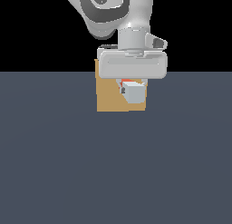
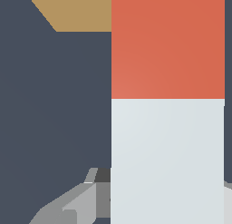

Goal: Insert the peg into the horizontal hole in a box.

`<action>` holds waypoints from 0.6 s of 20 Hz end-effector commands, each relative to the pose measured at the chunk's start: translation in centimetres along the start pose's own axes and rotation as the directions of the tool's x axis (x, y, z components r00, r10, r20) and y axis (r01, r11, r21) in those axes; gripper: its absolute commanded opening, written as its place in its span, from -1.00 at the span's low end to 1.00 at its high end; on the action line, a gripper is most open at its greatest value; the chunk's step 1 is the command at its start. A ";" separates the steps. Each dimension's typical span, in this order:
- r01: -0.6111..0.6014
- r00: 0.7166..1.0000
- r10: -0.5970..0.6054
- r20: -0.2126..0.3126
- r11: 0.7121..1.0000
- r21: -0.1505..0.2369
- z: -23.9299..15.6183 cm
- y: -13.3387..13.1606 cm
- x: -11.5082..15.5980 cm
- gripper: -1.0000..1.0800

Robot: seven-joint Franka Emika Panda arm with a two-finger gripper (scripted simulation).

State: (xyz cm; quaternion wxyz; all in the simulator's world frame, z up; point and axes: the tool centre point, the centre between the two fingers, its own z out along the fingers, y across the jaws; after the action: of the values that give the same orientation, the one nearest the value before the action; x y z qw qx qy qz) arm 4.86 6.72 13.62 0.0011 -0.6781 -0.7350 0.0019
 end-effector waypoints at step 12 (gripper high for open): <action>-0.001 1.000 0.001 -0.002 1.000 -0.002 -0.3 0.3 0.1 -1.00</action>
State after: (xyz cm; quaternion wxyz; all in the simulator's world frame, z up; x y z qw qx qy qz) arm 5.00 6.71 13.67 0.0023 -0.6786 -0.7345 0.0021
